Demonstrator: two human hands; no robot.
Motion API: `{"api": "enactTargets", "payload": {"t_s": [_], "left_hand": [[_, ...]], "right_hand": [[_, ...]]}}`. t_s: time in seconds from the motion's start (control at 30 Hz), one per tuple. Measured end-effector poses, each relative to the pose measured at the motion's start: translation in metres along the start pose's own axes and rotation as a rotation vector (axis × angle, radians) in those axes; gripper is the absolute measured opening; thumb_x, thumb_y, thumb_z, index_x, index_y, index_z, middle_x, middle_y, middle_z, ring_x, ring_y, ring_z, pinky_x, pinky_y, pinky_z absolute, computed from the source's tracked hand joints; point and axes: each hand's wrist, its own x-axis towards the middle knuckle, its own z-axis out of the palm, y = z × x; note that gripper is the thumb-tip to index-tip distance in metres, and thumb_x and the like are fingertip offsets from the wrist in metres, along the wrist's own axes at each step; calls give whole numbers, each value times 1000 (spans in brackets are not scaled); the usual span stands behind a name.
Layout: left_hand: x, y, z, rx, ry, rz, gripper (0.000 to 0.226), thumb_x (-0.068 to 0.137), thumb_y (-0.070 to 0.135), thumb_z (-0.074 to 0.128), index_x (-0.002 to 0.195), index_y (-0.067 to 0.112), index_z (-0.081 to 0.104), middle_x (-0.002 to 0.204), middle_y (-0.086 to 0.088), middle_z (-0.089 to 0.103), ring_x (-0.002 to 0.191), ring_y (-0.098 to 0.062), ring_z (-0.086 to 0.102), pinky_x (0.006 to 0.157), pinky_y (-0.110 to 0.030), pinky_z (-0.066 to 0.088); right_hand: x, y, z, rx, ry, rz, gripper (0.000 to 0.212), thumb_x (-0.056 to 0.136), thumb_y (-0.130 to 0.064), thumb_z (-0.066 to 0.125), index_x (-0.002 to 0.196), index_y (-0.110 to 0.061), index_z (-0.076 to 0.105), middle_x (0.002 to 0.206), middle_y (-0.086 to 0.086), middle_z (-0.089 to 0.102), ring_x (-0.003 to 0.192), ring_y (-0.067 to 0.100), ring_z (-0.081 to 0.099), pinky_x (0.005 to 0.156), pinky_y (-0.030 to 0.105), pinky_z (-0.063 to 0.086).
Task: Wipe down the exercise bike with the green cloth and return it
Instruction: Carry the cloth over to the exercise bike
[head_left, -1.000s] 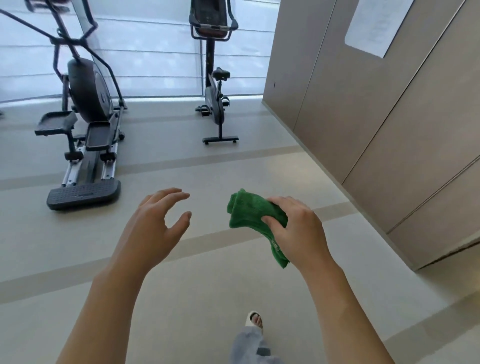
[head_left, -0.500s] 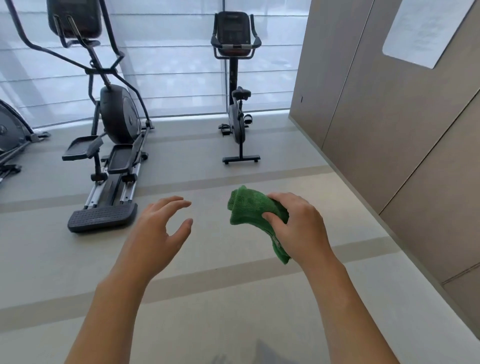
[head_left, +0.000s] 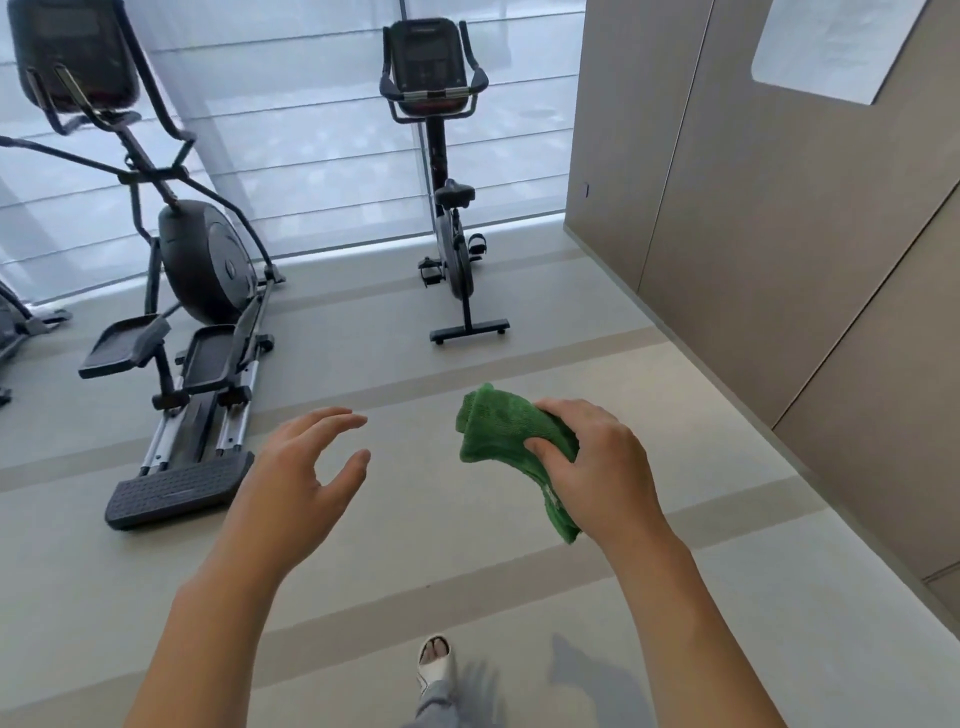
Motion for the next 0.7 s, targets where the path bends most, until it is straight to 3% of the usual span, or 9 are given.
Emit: {"api": "enactTargets", "payload": {"t_s": [0.23, 0.7], "left_hand": [[119, -35, 40, -62, -46, 24, 35, 97, 31, 70, 131, 28, 69, 139, 13, 62, 132, -11, 53, 109, -32, 39], [338, -138, 45, -153, -56, 42, 34, 97, 39, 65, 131, 33, 68, 137, 21, 59, 133, -9, 51, 110, -31, 37]], "right_hand": [[97, 27, 31, -58, 63, 45, 33, 92, -23, 77, 124, -30, 70, 110, -17, 71, 101, 10, 62, 87, 30, 54], [292, 8, 120, -132, 57, 76, 34, 93, -24, 77, 126, -27, 70, 114, -14, 72, 105, 12, 64, 91, 35, 55]]}}
